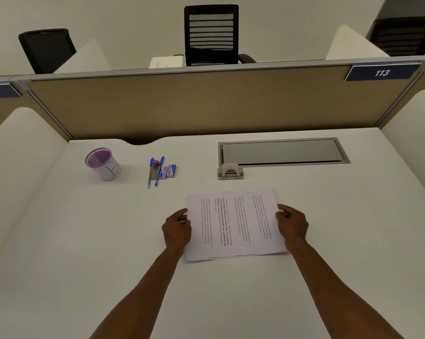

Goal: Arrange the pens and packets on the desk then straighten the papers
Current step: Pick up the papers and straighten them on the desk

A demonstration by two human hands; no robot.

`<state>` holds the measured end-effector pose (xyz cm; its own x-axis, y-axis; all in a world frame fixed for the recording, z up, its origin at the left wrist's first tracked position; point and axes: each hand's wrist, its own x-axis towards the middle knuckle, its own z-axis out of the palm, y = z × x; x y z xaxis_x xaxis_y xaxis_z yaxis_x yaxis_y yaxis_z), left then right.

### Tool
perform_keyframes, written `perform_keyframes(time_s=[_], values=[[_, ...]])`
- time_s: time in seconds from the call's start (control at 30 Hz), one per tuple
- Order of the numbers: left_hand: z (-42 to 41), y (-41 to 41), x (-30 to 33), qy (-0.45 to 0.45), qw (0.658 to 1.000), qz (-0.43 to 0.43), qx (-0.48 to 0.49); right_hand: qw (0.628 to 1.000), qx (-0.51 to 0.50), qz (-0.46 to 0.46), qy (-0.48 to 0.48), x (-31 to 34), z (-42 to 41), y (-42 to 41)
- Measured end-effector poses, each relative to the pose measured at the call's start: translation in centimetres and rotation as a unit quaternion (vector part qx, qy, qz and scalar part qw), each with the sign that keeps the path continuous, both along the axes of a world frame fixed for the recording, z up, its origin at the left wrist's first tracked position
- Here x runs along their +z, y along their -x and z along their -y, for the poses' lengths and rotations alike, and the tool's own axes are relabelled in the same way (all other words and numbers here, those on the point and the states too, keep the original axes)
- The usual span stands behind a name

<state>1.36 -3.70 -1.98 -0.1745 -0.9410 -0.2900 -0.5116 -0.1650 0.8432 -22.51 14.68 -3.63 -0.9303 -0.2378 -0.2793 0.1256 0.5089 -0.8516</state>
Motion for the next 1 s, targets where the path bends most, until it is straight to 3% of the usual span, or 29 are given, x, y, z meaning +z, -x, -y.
perform_keyframes(time_s=[0.7,1.0], values=[[0.2,-0.5,-0.3,-0.030,0.999,-0.011,-0.018,1.000,0.023,0.007,0.000,0.1,-0.2,0.4],[1.9,1.3,1.0,-0.030,0.999,-0.026,-0.017,0.995,-0.015,0.076,0.055,1.1,0.8,1.4]])
